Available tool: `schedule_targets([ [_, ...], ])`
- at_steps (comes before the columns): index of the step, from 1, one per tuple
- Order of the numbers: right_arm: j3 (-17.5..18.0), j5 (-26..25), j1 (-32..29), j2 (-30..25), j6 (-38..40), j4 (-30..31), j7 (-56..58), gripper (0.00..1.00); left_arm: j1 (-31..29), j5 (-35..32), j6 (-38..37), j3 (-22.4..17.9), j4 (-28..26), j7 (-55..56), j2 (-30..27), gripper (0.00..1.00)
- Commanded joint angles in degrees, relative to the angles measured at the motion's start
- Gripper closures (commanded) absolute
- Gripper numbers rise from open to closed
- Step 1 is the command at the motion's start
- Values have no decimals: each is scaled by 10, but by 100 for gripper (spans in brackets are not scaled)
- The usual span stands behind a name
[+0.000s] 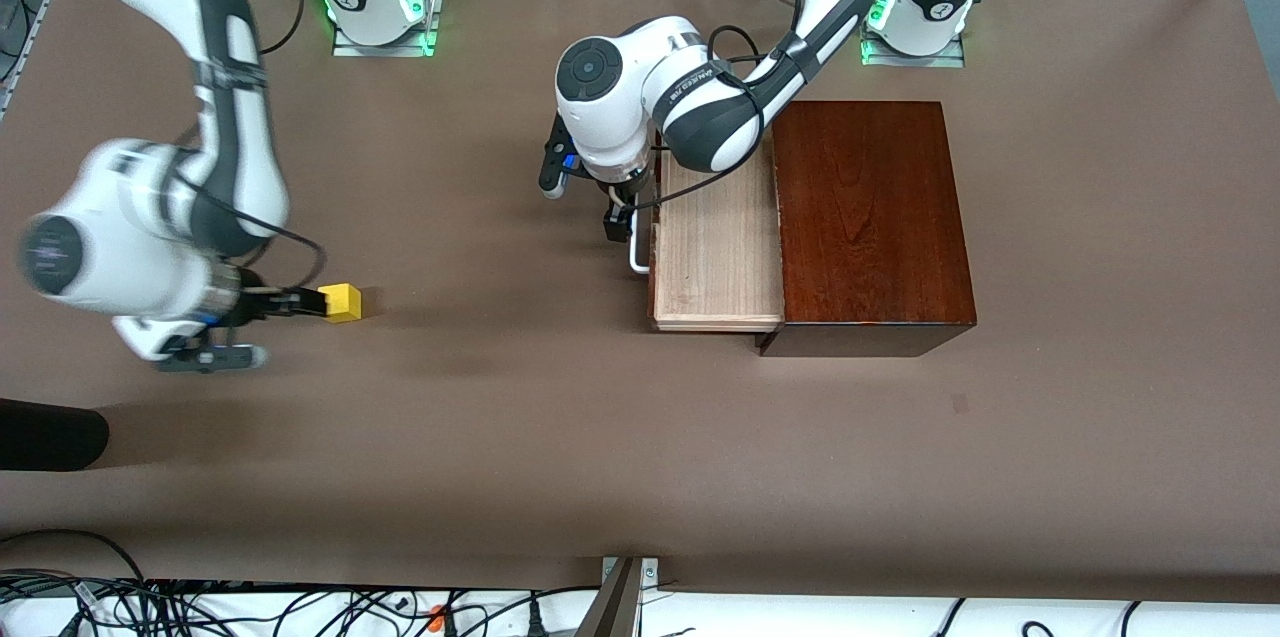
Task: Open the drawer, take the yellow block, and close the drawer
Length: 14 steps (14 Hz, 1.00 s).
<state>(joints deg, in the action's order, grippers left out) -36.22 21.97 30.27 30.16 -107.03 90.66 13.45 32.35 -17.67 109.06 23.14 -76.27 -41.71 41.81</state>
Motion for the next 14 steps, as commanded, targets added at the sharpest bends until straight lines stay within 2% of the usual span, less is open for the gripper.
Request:
schedule_targets([
  [1, -32, -16, -1, 3, 100, -78, 3, 0, 7, -18, -20, -7, 8, 25, 5, 0],
  [3, -58, -16, 1, -23, 147, -94, -4, 0, 6, -18, -26, -13, 8, 41, 3, 0],
  [5, -63, -19, -1, -61, 154, -94, 2, 0, 4, -19, -38, -21, 8, 43, 1, 0],
  [6, -67, -32, -2, -75, 178, -94, 2, 0, 3, -20, -44, -25, 8, 42, -1, 0],
  [8, -60, -96, -1, -102, 226, -94, -2, 0, 0, -21, -61, -28, 8, 42, -5, 0],
  [9, -34, -128, -7, -129, 234, -87, -5, 0, -1, -21, -68, -29, 8, 42, -8, 0],
  [11, 74, -178, -96, -176, 228, -59, -6, 0, -11, -25, -82, -29, 8, 41, -12, 0],
  [13, 189, -200, -192, -209, 220, -36, -11, 0, -18, -25, -89, -29, 3, 36, -19, 0],
  [14, 226, -213, -221, -224, 215, -21, -27, 0, -25, -25, -95, -29, 1, 35, -22, 0],
])
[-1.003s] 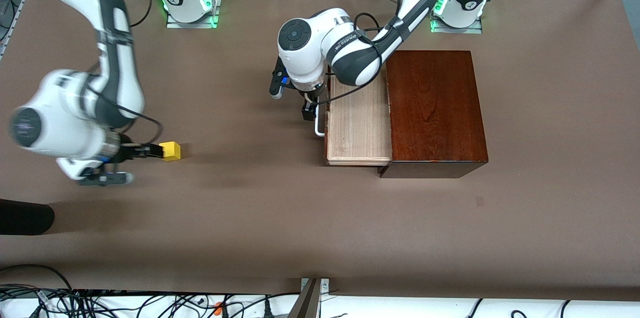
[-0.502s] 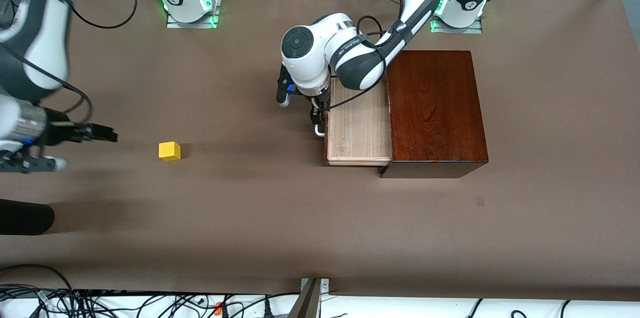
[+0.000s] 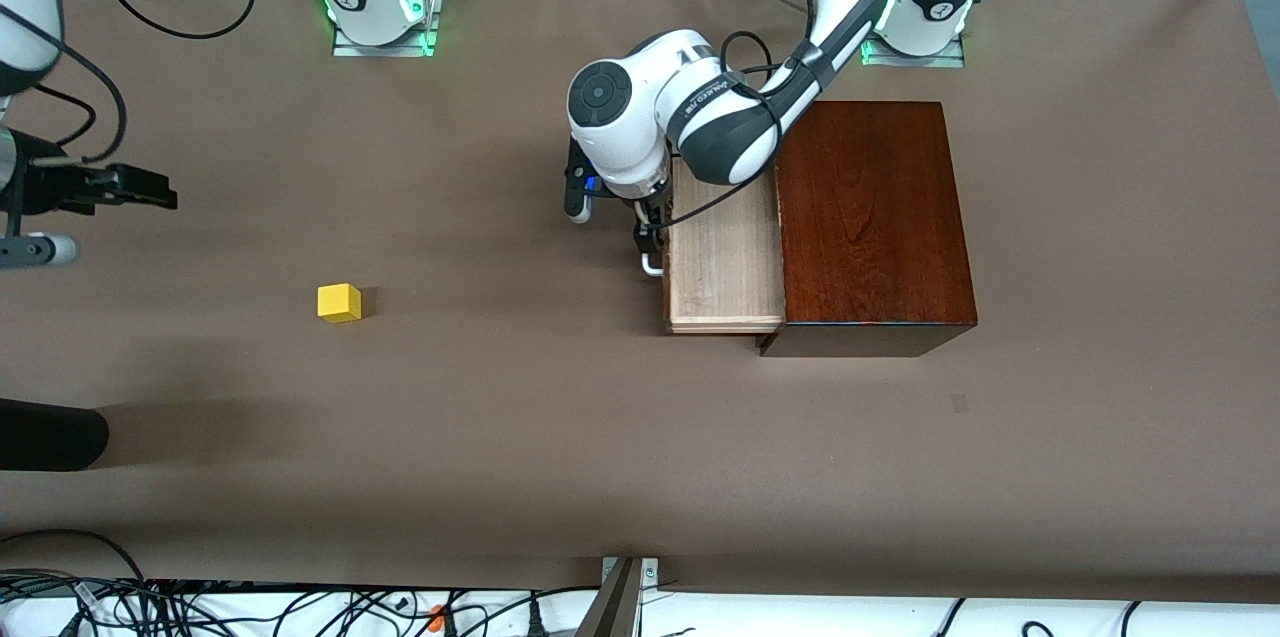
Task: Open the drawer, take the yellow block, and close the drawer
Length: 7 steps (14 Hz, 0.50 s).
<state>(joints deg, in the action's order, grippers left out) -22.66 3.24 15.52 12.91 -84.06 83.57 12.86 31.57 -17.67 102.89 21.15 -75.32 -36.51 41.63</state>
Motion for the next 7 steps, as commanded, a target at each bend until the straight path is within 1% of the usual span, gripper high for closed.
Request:
schedule_targets([
  [1, 116, -32, -97, -69, -31, 77, -37, 0, -25, -25, -39, -9, -12, -17, -27, 0],
  [3, 184, -33, -158, -122, -97, 158, -43, 0, -40, -25, -43, -9, -29, -17, -44, 0],
  [4, 196, -33, -170, -128, -109, 177, -42, 0, -46, -25, -44, -9, -35, -17, -49, 0],
  [6, 197, -33, -174, -128, -106, 166, -37, 0, -61, -25, -53, -8, -43, -16, -57, 0],
  [7, 197, -31, -177, -140, -112, 158, -40, 0, -69, -25, -59, -8, -46, -17, -57, 0],
])
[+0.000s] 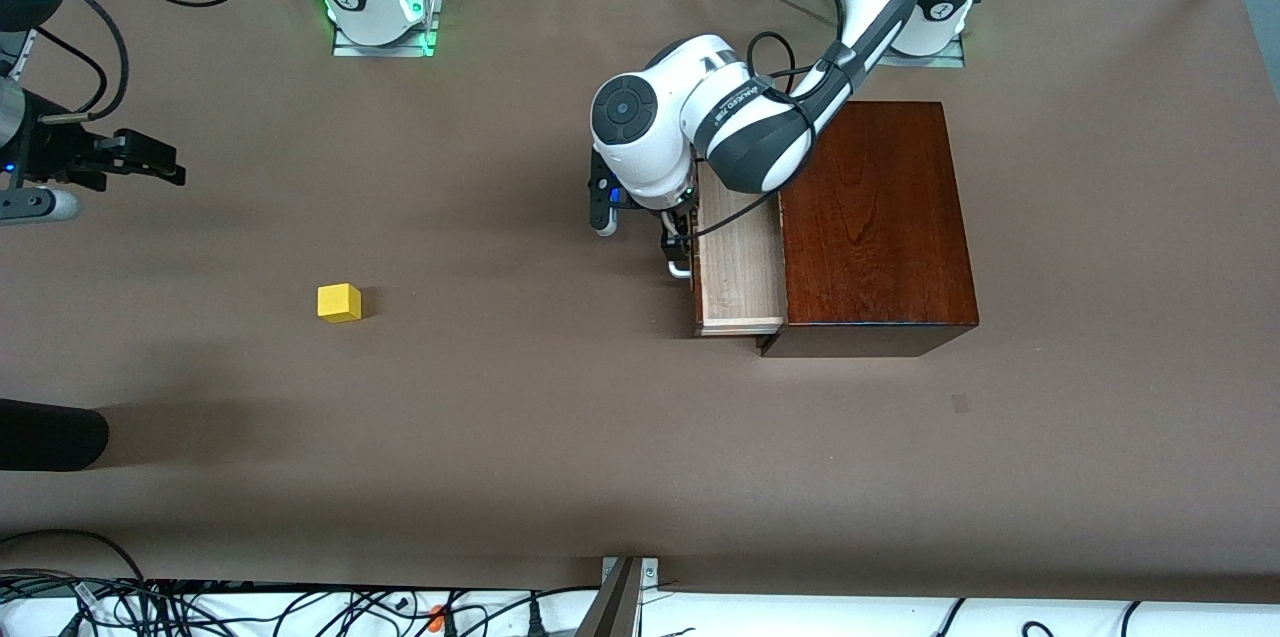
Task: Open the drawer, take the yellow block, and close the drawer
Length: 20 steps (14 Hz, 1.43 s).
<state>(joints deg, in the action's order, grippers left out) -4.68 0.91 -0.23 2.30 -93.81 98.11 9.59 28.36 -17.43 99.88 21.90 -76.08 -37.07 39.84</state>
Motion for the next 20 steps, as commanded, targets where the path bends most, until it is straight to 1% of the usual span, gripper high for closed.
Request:
schedule_targets([
  [1, 18, -6, -25, -37, -22, 7, -8, 0, -44, -28, -33, -16, -40, -13, -40, 0],
  [2, 19, -7, -27, -36, -18, -2, -6, 0, -48, -28, -34, -16, -48, -13, -44, 0],
  [4, 5, 4, -35, -35, 3, -4, -6, 0, -53, -28, -34, -16, -60, -13, -53, 0],
  [6, 3, 5, -35, -28, 31, -29, -4, 0, -54, -28, -34, -16, -76, -14, -63, 0],
  [8, 4, 7, -35, -19, 51, -37, -4, 0, -61, -28, -34, -16, -93, -14, -71, 0],
  [10, 8, 10, -34, -18, 49, -38, -2, 0, -73, -34, -33, -14, -111, -16, -82, 0],
  [13, 9, 10, -34, -18, 51, -38, -2, 0, -77, -34, -34, -15, -136, -28, -100, 0],
  [17, 9, 12, -34, -17, 51, -37, -3, 0, -86, -34, -39, -16, -145, -32, -104, 0],
  [19, 9, 12, -33, -17, 52, -37, -3, 0, -78, -33, -34, -15, -137, -15, -102, 0],
  [20, 9, 12, -33, -17, 52, -37, -3, 0, -75, -32, -32, -12, -126, 10, -99, 0],
])
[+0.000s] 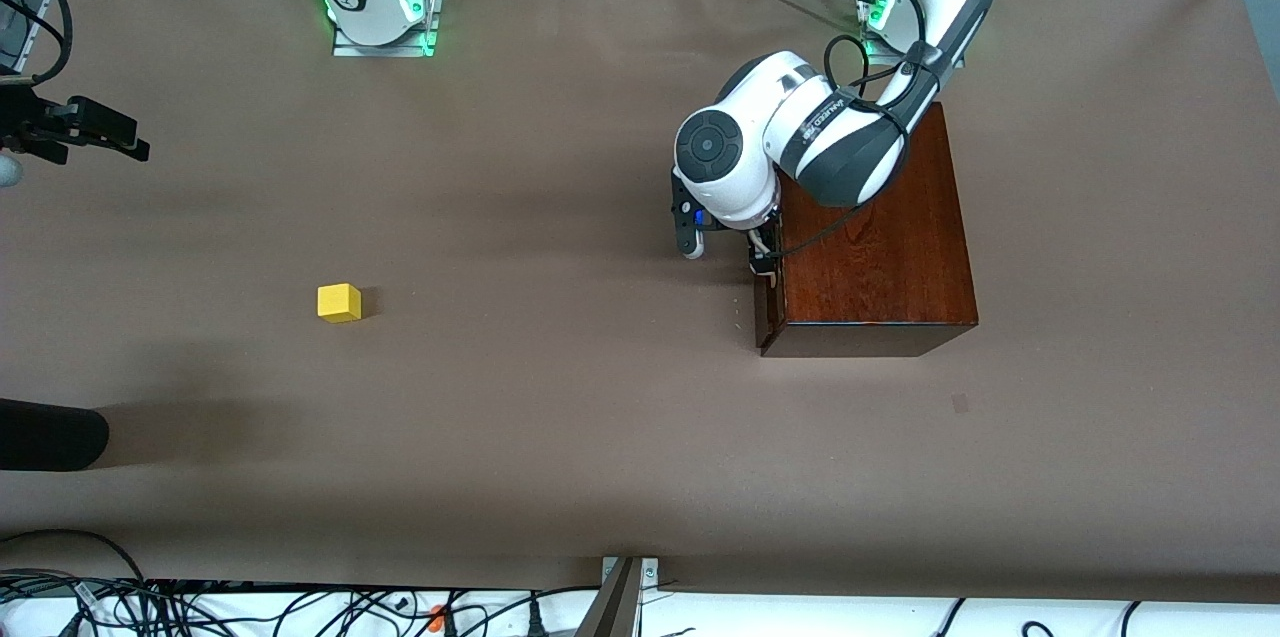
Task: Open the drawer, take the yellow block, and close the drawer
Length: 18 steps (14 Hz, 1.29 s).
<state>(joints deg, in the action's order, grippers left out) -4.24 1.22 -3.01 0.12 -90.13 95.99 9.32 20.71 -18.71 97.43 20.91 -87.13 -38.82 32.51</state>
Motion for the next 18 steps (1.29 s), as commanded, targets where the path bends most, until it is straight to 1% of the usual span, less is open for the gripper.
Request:
schedule_targets([
  [1, 5, 9, -6, 5, 15, -16, 0, 0, 8, -13, -8, 0, -3, 66, -25, 0],
  [4, 5, 9, -5, 6, 14, -16, 1, 0, 20, 3, -8, 2, 36, 167, -26, 0],
  [6, 5, 10, -5, 6, 14, -16, 1, 0, 15, 48, -15, 2, 72, 232, -32, 0],
  [8, 5, 10, -6, 6, 15, -16, 1, 0, 11, 63, -61, -3, 116, 263, -44, 0],
  [10, 5, 10, -5, 6, 15, -16, 1, 0, -14, 83, -114, -3, 169, 300, -46, 0],
  [12, 5, 10, -5, 6, 15, -16, 1, 0, -36, 86, -165, -3, 214, 313, -48, 0],
  [14, 5, 10, -5, 7, 14, -16, 1, 0, -59, 86, -189, 4, 224, 315, -60, 0],
  [15, 5, 10, -5, 8, 13, -16, 1, 0, -59, 85, -190, -4, 217, 321, -85, 0],
  [16, 5, 10, -5, 8, 14, -16, 2, 0, -70, 85, -192, -5, 211, 348, -98, 0],
  [17, 5, 10, -5, 8, 14, -17, 3, 0, -89, 87, -200, 1, 206, 392, -108, 0],
  [18, 5, 10, -5, 8, 13, -17, 3, 0, -95, 90, -203, 0, 203, 435, -117, 0],
])
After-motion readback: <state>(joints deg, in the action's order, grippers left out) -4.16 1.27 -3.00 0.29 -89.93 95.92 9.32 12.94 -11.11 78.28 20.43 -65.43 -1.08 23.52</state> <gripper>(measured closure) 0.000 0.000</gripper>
